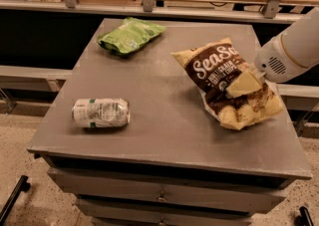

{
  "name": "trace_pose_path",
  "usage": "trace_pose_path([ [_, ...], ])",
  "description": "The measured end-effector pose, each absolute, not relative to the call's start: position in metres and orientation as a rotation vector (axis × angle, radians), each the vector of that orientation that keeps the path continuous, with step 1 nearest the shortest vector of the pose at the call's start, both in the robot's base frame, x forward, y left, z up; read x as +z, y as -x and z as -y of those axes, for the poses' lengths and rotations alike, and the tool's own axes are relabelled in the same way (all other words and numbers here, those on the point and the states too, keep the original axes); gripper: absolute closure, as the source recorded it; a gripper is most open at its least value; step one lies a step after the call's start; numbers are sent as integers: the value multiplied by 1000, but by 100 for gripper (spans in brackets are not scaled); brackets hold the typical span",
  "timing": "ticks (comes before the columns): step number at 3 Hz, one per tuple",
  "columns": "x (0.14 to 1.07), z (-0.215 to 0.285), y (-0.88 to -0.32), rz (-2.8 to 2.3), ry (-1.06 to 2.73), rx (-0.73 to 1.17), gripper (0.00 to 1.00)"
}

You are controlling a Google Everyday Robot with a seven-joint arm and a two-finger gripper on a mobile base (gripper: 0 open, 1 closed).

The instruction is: Move brown chip bag near green rice chip bag

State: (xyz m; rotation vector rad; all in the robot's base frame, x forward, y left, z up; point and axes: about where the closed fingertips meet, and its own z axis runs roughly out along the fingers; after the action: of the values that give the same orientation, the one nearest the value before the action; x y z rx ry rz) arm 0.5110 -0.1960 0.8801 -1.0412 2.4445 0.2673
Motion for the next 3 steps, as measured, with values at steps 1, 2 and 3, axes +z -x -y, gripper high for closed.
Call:
trace_pose_path([
  [1,880,195,-511,-2444,1044,267,100],
  [2,884,187,-512,-2428,1075,265,100],
  [3,899,170,-516,-2361,1121,298,100],
])
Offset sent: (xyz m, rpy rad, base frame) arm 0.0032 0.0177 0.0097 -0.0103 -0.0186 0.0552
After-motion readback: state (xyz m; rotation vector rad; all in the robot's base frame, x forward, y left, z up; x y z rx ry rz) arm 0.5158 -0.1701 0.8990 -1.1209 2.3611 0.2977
